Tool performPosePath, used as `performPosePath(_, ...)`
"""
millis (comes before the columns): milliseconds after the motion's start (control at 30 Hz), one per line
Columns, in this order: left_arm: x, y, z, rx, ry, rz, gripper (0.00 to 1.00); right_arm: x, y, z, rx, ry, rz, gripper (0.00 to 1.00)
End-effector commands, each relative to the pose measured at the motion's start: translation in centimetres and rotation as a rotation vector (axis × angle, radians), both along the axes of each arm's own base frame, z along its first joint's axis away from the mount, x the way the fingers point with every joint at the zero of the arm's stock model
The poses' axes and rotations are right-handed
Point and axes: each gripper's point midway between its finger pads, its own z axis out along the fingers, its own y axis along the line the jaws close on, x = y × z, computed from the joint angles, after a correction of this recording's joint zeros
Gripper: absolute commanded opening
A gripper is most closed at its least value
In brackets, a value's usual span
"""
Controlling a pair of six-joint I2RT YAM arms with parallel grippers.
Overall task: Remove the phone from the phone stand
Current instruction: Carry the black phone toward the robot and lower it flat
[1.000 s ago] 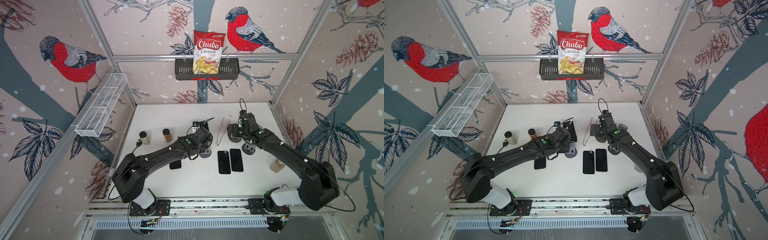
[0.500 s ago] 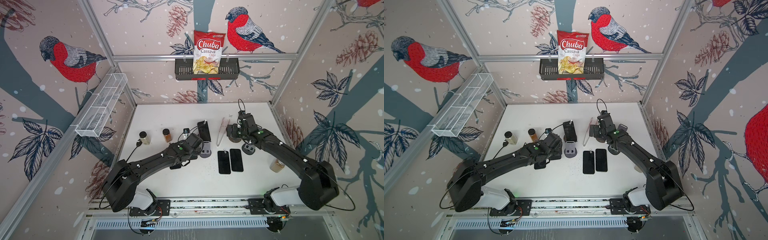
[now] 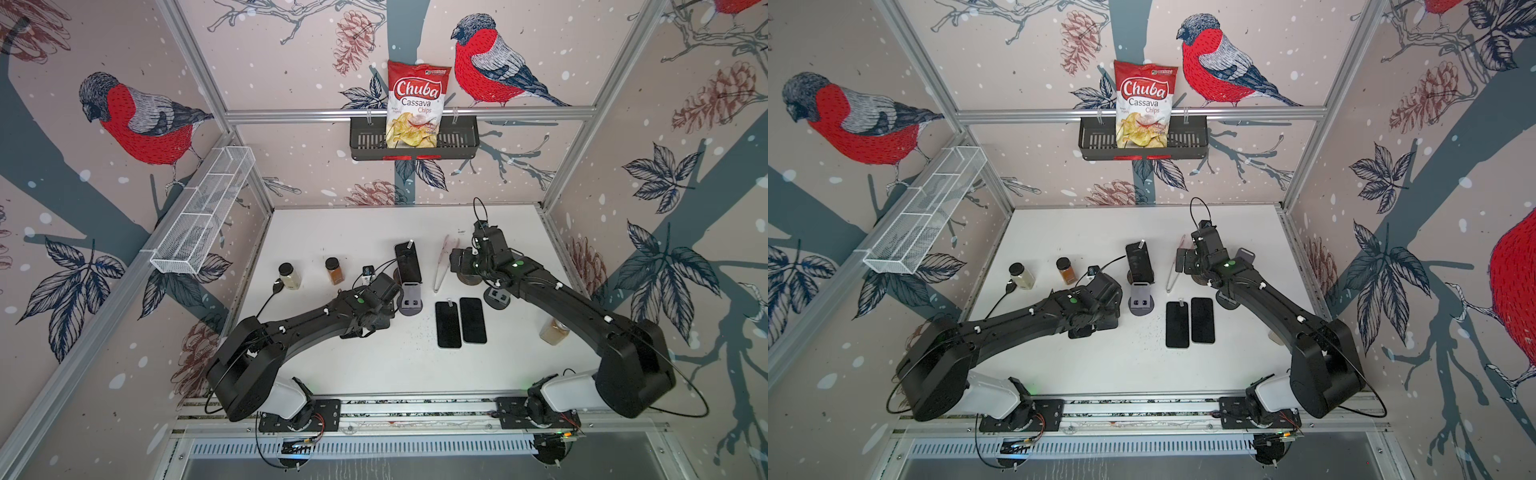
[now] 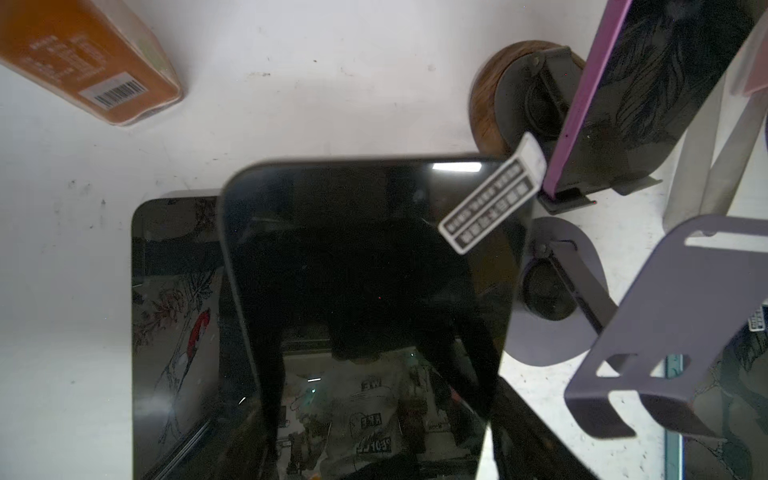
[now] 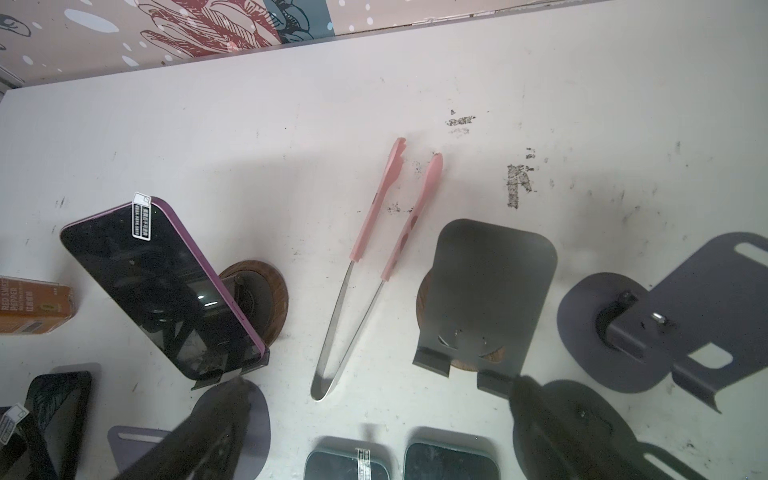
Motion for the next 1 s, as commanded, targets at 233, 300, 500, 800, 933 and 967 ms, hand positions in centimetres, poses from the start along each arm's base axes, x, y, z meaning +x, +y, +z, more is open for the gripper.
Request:
performPosePath(233, 0.2, -0.8, -1.9, -0.005, 0.053, -0.005, 0.71, 0.3, 0.1, 0.7, 0.003, -0.031, -0.009, 0.99)
performPosePath(300, 0.3, -0.9, -2.2, 0.000, 0.063, -0.006, 0.71, 0.2, 0.0, 0.7, 0.004, -0.036, -0.009, 0.99)
performPosePath(500, 0.5, -1.0, -3.1, 0.019, 0.093, -0.007, 0.72, 0.1, -0.3, 0.8, 0.014, -0.058, -0.020, 0.99)
performPosePath(800, 0.7, -0.6, -4.3, 0.060, 0.143, 0.006, 0.72, 0.0, -0.6, 0.8, 0.011, -0.068, -0.027, 0.99)
performPosePath(933, 0.3, -0.2, -4.5, 0.084, 0.173, 0.016, 0.72, -0.2, -0.8, 0.8, 0.013, -0.073, -0.031, 0.99)
performPosePath(967, 0.1, -0.1, -4.6, 0.090, 0.179, 0.019, 0.72, -0.2, -0.8, 0.6, 0.012, -0.072, -0.031, 0.99)
